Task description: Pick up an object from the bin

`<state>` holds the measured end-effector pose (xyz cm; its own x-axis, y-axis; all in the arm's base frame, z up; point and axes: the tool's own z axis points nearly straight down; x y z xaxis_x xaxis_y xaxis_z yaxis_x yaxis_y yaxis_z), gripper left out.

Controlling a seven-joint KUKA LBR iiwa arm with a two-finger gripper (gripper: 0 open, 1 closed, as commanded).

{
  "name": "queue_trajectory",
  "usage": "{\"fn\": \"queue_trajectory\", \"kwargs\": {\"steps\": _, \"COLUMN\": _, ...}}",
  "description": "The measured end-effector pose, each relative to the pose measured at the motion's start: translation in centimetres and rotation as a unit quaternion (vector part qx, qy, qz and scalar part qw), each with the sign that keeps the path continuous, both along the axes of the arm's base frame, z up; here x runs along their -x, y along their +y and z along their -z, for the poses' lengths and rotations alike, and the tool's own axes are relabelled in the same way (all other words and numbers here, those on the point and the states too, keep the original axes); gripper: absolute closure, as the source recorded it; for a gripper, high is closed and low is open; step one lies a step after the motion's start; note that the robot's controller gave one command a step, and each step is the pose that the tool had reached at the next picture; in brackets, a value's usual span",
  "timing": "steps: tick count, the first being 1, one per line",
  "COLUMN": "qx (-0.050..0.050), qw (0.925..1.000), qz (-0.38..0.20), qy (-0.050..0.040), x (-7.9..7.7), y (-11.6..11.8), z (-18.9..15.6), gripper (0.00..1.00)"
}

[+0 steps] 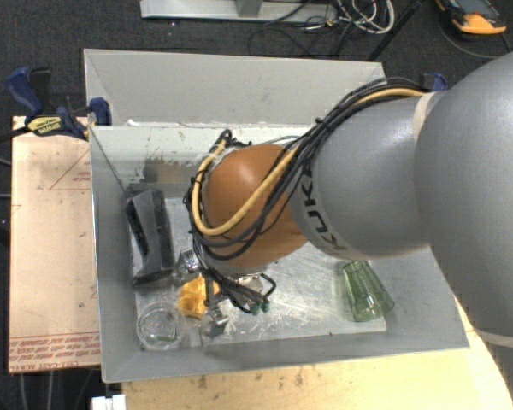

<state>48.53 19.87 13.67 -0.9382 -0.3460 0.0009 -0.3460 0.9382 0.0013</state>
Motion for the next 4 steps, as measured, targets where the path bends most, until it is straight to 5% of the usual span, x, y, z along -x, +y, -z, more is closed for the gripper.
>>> {"fn": "queue_trajectory", "kwargs": {"steps": 1, "qx": -0.005, "qw": 0.9960, "qz": -0.089, "qy": -0.0037, "x": -3.4, "y": -2.8, "z": 6.0, "gripper": 1.00}}
{"fn": "queue_trajectory", "kwargs": {"steps": 2, "qx": -0.005, "qw": 0.9960, "qz": -0.089, "qy": -0.0036, "x": -3.4, "y": -2.8, "z": 6.0, "gripper": 1.00}}
{"fn": "queue_trajectory", "kwargs": {"steps": 3, "qx": 0.000, "qw": 0.9431, "qz": -0.332, "qy": -0.0037, "x": -4.2, "y": -4.1, "z": 1.5, "gripper": 0.00}}
{"fn": "queue_trajectory", "kwargs": {"steps": 4, "qx": -0.001, "qw": 0.9432, "qz": -0.332, "qy": -0.0019, "x": -4.1, "y": -4.1, "z": 1.6, "gripper": 0.00}}
